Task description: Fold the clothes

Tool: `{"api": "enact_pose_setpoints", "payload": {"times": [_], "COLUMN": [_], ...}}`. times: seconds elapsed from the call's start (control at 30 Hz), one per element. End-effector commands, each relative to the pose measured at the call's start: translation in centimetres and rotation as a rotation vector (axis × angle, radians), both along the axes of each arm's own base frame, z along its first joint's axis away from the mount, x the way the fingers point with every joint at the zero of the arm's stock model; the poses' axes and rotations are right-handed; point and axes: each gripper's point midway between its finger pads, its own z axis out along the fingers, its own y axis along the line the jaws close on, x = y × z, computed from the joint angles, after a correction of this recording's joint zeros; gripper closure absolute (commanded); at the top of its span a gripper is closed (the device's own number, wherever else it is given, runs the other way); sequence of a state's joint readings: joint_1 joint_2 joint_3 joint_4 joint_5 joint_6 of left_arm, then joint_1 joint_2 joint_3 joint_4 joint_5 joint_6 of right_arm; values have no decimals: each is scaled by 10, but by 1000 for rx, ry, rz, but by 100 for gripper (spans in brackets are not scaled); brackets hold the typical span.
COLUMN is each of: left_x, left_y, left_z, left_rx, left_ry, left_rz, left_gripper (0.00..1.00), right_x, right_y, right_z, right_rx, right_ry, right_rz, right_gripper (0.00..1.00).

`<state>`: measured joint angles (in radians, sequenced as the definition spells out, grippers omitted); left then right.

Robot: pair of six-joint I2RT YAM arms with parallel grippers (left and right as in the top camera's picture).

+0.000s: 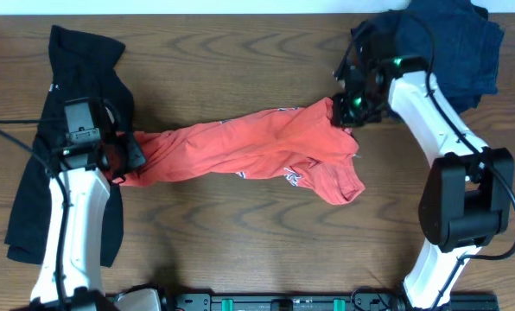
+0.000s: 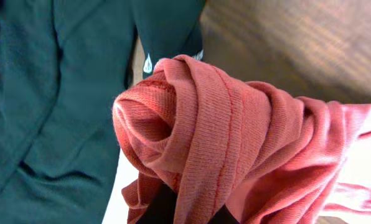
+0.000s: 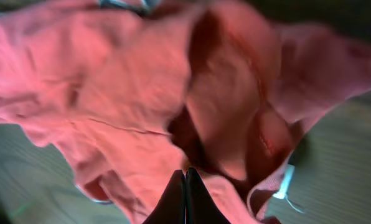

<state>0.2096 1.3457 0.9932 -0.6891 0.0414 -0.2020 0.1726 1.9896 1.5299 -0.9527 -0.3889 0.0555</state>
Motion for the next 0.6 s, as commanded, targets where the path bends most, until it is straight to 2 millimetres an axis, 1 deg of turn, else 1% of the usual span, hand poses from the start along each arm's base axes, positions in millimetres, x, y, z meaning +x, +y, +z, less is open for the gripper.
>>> {"api": "enact_pose_setpoints", "payload": {"times": [0.0, 0.13, 0.17, 0.23, 0.33, 0.43, 0.57], "left_x": [6, 11, 15, 23, 34, 42, 55], "left_y": [9, 5, 0, -12, -38, -67, -101], "left_z": [18, 25, 29, 33, 32, 22, -1], "left_rx": [43, 46, 48, 51, 49, 42, 35], "left_ry": [-55, -74, -88, -112, -134, -119, -91], "left_rz": [9, -4, -23, -60, -140, -223, -317], "left_gripper": [94, 94, 94, 94, 94, 94, 94], "right_x": [-15, -28, -32, -36, -42, -44, -44], "right_y": [7, 5, 4, 4, 5, 5, 5], "right_z": [-21, -46, -54, -62, -69, -70, -70], "right_rx": [44, 43, 43, 46, 60, 59, 59], "right_ry": [70, 103, 111, 117, 126, 130, 129], "right_rz": [-30, -67, -81, -91, -92, -92, -91], "right_gripper": [99, 99, 99, 99, 99, 99, 99]}}
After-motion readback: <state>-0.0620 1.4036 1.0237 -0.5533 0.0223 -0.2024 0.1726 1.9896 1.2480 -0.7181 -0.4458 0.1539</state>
